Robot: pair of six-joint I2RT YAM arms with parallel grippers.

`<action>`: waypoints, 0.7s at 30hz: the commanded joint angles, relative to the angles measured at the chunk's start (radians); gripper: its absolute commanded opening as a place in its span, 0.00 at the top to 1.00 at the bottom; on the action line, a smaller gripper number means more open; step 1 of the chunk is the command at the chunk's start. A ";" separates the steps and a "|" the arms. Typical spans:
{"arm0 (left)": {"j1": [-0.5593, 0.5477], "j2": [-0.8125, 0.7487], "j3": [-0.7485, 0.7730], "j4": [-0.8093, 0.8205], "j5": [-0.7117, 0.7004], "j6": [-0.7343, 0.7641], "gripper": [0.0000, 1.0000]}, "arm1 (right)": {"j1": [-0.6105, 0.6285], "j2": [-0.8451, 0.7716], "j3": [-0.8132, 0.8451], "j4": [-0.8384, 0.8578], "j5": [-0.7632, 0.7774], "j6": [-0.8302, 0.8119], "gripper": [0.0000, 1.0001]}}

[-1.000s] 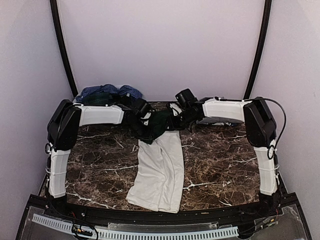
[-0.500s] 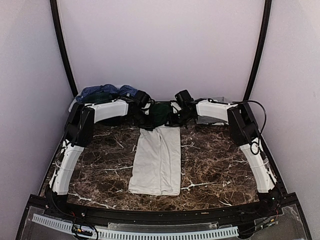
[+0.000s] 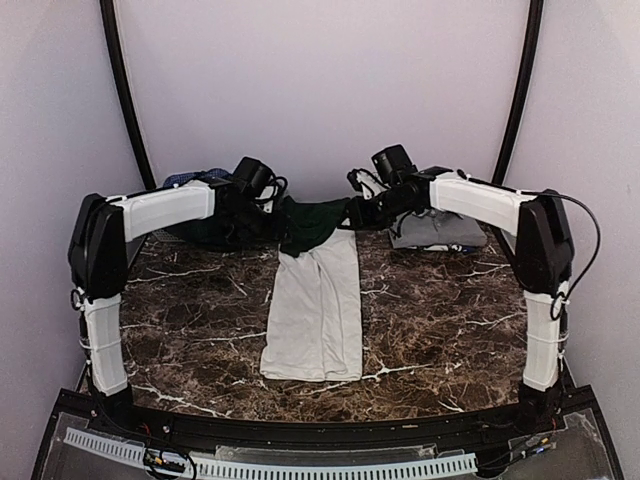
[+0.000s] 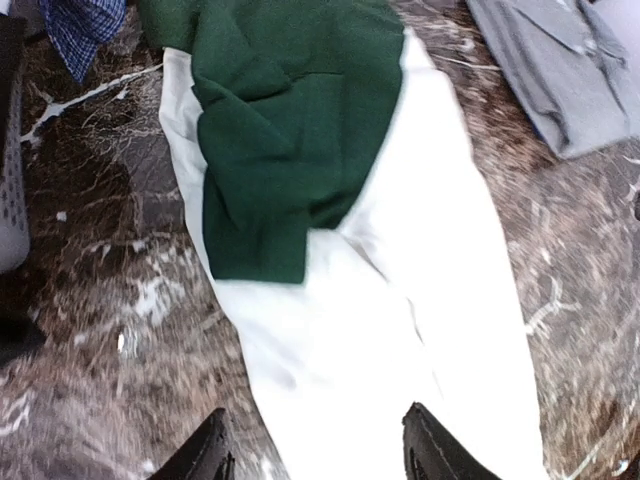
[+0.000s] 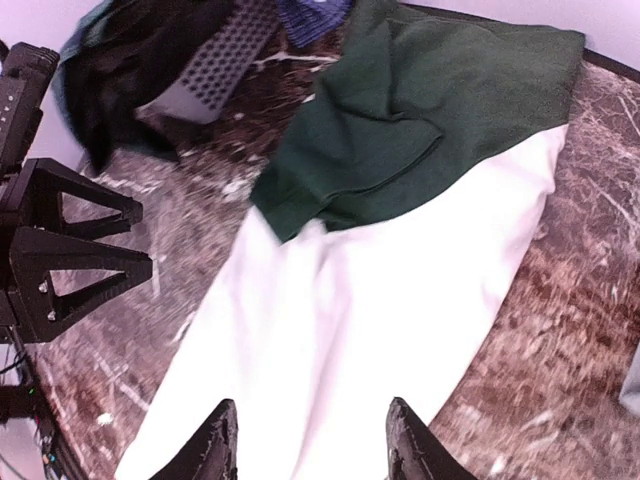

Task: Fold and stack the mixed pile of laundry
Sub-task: Rotate the rectangle-folded T-shirt at the center of the board, then pick up the rectangle-folded T-shirt from the center of the board.

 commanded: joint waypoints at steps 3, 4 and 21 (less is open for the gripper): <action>-0.110 -0.376 -0.398 0.134 -0.014 -0.076 0.43 | 0.144 -0.241 -0.386 0.077 -0.056 0.103 0.53; -0.122 -0.423 -0.470 0.145 -0.005 -0.088 0.43 | 0.165 -0.260 -0.428 0.087 -0.061 0.129 0.55; -0.255 -0.569 -0.770 0.196 -0.053 -0.211 0.45 | 0.320 -0.244 -0.669 0.193 -0.034 0.320 0.57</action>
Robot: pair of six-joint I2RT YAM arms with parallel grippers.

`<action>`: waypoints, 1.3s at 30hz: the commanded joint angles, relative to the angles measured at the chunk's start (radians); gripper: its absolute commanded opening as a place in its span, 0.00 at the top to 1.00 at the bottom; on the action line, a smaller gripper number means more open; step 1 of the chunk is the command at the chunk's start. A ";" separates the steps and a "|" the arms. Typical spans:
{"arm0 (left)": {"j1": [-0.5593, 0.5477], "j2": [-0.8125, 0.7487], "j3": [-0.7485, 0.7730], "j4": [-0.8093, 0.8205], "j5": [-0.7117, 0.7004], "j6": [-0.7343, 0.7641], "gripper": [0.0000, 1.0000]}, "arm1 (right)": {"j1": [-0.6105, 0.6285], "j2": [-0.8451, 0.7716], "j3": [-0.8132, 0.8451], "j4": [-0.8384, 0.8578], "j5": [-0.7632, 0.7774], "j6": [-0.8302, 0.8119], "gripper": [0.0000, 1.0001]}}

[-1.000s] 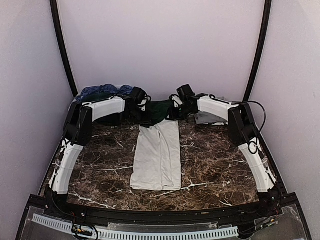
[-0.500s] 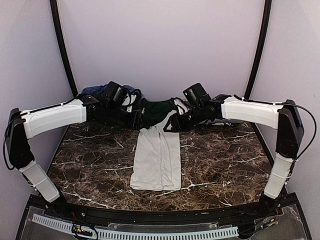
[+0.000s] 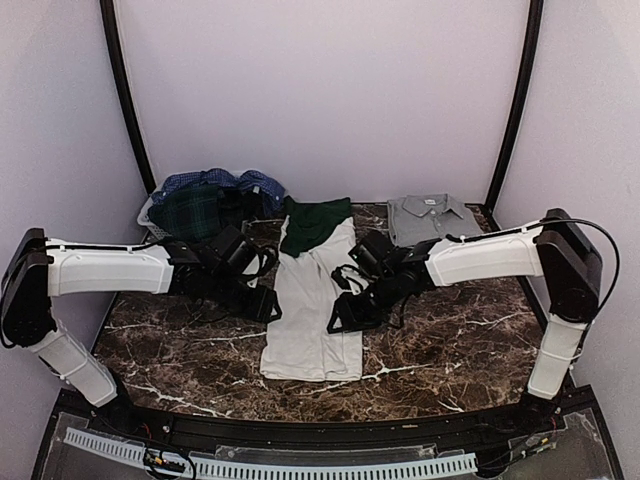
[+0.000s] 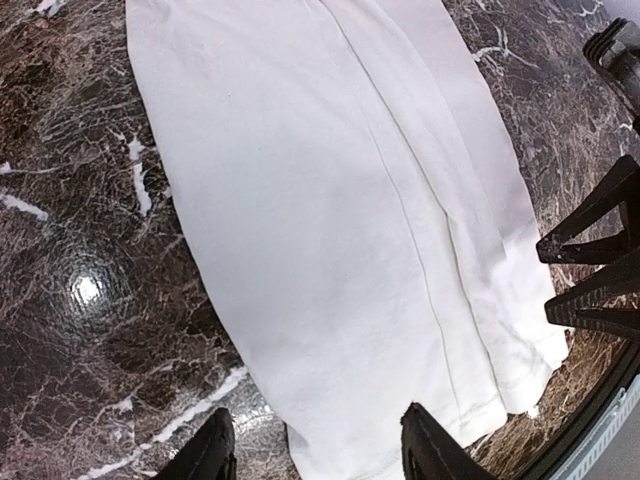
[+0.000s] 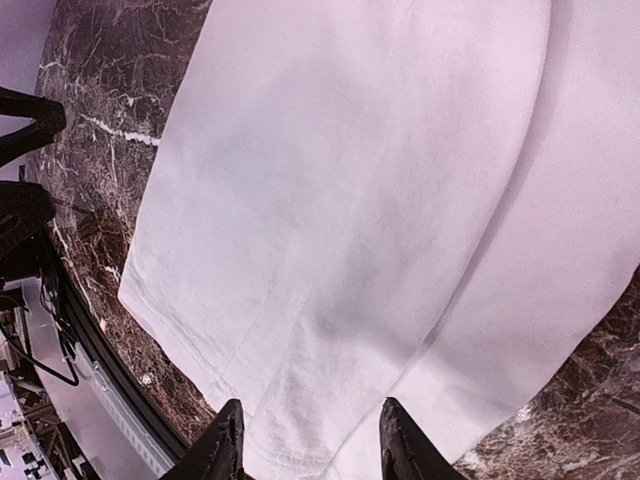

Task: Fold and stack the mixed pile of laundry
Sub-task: Pick up the rectangle-folded T-shirt from the center of the board.

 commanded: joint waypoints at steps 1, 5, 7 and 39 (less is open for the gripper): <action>0.001 -0.046 -0.016 0.034 -0.022 -0.029 0.45 | 0.003 0.058 -0.003 0.051 0.020 0.035 0.57; 0.000 -0.041 -0.026 0.046 -0.016 -0.032 0.45 | 0.003 0.086 0.000 0.043 0.042 0.043 0.56; 0.000 -0.039 -0.035 0.051 -0.015 -0.035 0.45 | 0.003 0.096 0.006 0.041 0.047 0.048 0.55; 0.037 -0.202 -0.126 -0.011 -0.048 -0.033 0.42 | 0.117 0.072 0.111 0.207 -0.224 0.071 0.64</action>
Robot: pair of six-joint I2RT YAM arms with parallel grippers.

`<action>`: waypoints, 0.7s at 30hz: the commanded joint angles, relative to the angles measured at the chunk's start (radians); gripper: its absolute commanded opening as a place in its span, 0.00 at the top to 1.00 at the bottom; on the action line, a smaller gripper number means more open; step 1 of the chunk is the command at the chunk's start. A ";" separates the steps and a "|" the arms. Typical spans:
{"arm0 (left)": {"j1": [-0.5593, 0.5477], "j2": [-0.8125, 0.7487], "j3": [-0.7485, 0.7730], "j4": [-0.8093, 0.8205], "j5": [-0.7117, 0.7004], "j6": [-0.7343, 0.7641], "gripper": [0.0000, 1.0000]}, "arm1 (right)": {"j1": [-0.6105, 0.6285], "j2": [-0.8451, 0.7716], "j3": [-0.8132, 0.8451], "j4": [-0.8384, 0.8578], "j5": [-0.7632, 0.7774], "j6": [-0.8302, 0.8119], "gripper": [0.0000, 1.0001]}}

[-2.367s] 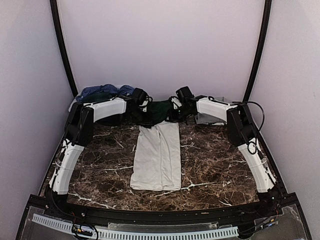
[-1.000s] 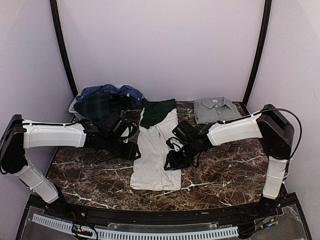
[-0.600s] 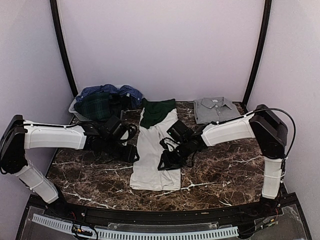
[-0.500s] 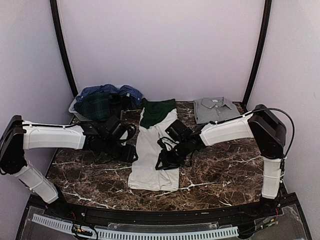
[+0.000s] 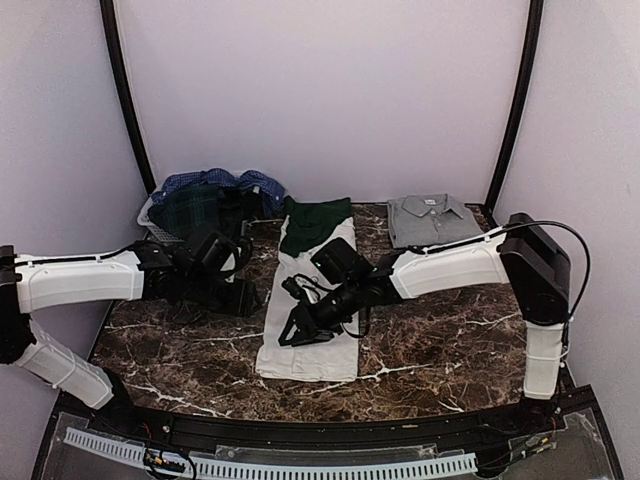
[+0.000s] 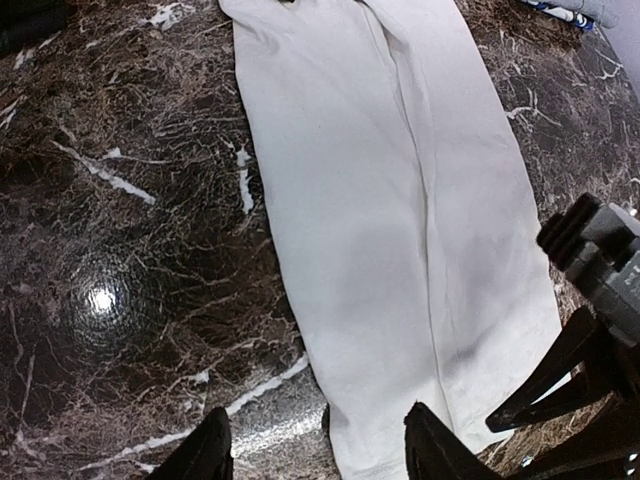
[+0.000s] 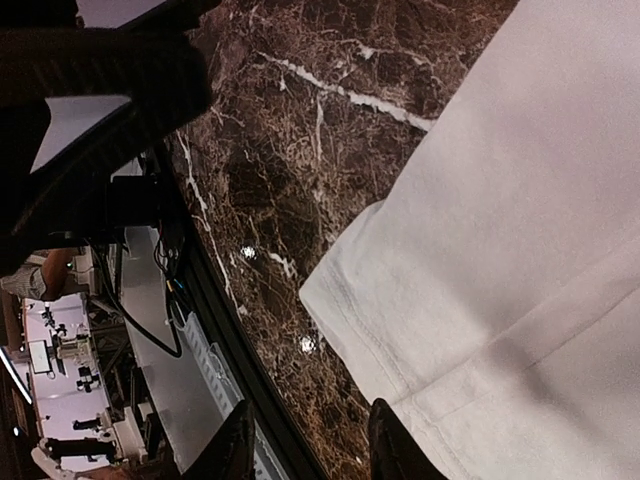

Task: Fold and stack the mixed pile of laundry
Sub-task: Pick up the rectangle-folded T-shirt from the center of the board.

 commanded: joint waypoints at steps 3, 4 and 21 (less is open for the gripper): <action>0.001 -0.025 -0.068 0.047 0.163 0.027 0.44 | -0.011 -0.208 -0.136 -0.060 0.148 -0.062 0.64; -0.005 -0.021 -0.086 0.058 0.182 0.022 0.45 | -0.013 -0.228 -0.160 -0.076 0.171 -0.066 0.64; -0.059 -0.026 -0.348 0.264 0.372 -0.211 0.53 | -0.018 -0.361 -0.539 -0.038 0.245 0.133 0.63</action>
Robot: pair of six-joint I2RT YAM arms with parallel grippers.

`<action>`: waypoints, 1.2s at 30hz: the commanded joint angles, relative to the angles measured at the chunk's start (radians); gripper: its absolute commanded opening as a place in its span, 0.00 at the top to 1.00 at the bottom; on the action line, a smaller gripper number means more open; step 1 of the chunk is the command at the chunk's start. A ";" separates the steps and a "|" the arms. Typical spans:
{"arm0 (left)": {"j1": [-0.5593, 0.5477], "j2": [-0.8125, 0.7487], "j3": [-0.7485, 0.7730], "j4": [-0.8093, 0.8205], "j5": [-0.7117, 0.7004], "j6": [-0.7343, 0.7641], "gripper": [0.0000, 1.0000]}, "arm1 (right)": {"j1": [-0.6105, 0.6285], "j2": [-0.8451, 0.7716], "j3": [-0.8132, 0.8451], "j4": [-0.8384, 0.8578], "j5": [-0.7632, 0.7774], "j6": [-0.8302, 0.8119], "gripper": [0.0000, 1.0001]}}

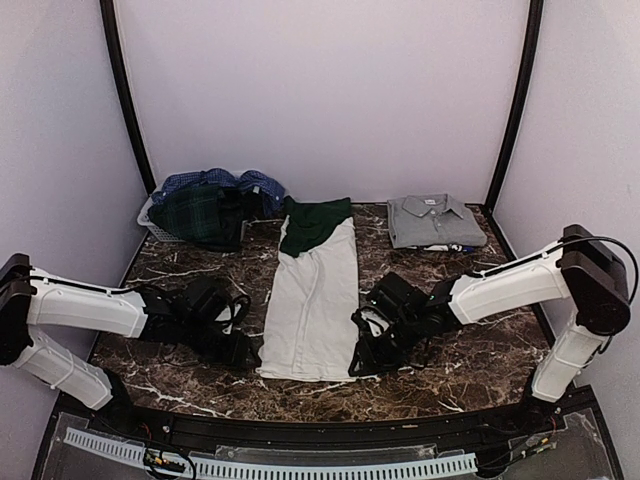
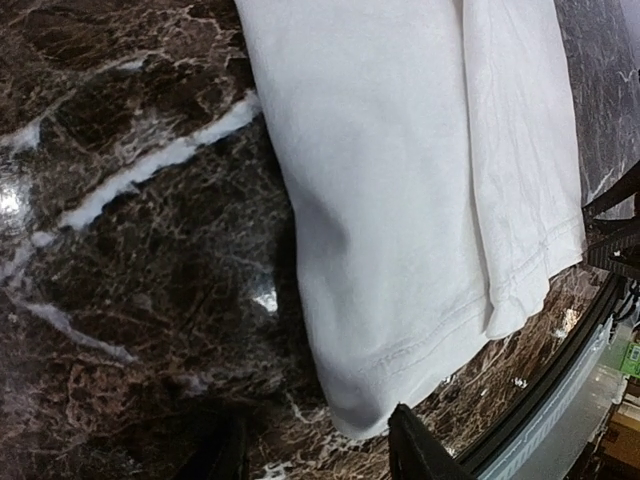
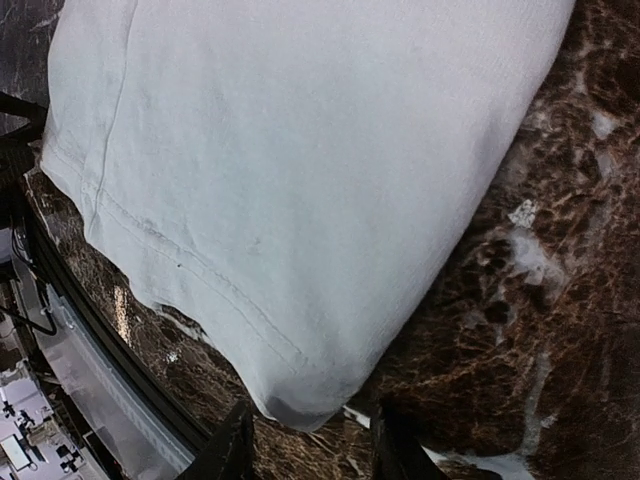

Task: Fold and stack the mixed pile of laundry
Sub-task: Pick up the rectangle-folded T-shirt from the center of the board.

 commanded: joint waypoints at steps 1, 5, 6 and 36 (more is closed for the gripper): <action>-0.015 0.000 -0.036 0.108 0.077 -0.058 0.53 | -0.006 -0.036 -0.064 0.075 -0.021 0.082 0.63; -0.047 0.026 -0.072 0.194 0.114 -0.109 0.55 | -0.006 -0.039 -0.103 0.106 -0.039 0.107 0.63; -0.055 0.032 -0.071 0.199 0.110 -0.116 0.56 | -0.006 -0.037 -0.104 0.111 -0.045 0.109 0.63; -0.361 -0.036 -0.077 0.106 0.010 -0.274 1.00 | 0.114 -0.219 -0.239 0.158 -0.049 0.199 1.00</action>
